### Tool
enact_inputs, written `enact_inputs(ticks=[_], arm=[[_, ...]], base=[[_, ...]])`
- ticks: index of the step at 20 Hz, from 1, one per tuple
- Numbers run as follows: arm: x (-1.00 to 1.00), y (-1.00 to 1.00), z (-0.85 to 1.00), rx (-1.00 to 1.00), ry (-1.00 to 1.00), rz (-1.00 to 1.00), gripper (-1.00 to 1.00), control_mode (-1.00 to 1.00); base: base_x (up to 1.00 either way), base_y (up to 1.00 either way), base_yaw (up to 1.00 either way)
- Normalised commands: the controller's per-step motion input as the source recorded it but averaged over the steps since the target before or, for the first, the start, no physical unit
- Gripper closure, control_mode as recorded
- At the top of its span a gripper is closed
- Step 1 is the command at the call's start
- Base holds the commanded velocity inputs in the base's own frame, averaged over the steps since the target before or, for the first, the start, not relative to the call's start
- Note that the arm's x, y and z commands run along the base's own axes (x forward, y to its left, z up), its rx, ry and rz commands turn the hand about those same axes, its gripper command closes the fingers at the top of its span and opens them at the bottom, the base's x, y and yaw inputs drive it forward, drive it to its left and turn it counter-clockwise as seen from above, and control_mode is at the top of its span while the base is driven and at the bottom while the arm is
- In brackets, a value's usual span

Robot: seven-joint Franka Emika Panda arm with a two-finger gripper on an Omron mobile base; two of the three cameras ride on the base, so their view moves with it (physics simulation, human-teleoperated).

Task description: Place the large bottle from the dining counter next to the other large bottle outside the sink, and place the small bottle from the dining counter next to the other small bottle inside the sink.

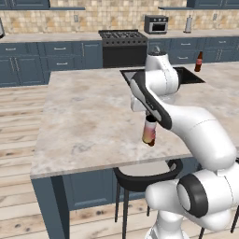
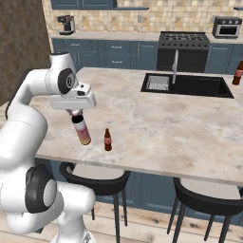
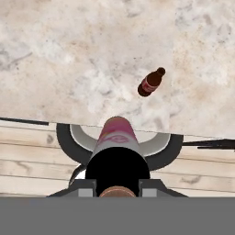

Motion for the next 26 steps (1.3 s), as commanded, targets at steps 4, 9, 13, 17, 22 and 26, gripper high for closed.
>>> enact_inputs(ticks=[4,9,13,17,22,26], arm=[[0.0,0.0,0.0,0.0,0.09,0.0,1.0,-1.0],[-0.04,0.0,0.0,0.03,0.0,0.0,1.0,-1.0],[-0.04,0.0,0.0,0.01,0.0,0.0,1.0,-1.0],[0.0,0.0,0.0,0.0,0.0,0.0,1.0,-1.0],[0.0,0.0,0.0,0.0,0.0,0.0,1.0,1.0],[0.0,0.0,0.0,0.0,0.0,0.0,1.0,1.0]], base=[[0.0,0.0,0.0],[0.0,0.0,0.0],[0.0,0.0,0.0],[0.0,0.0,0.0],[0.0,0.0,0.0],[-0.13,0.0,0.0]])
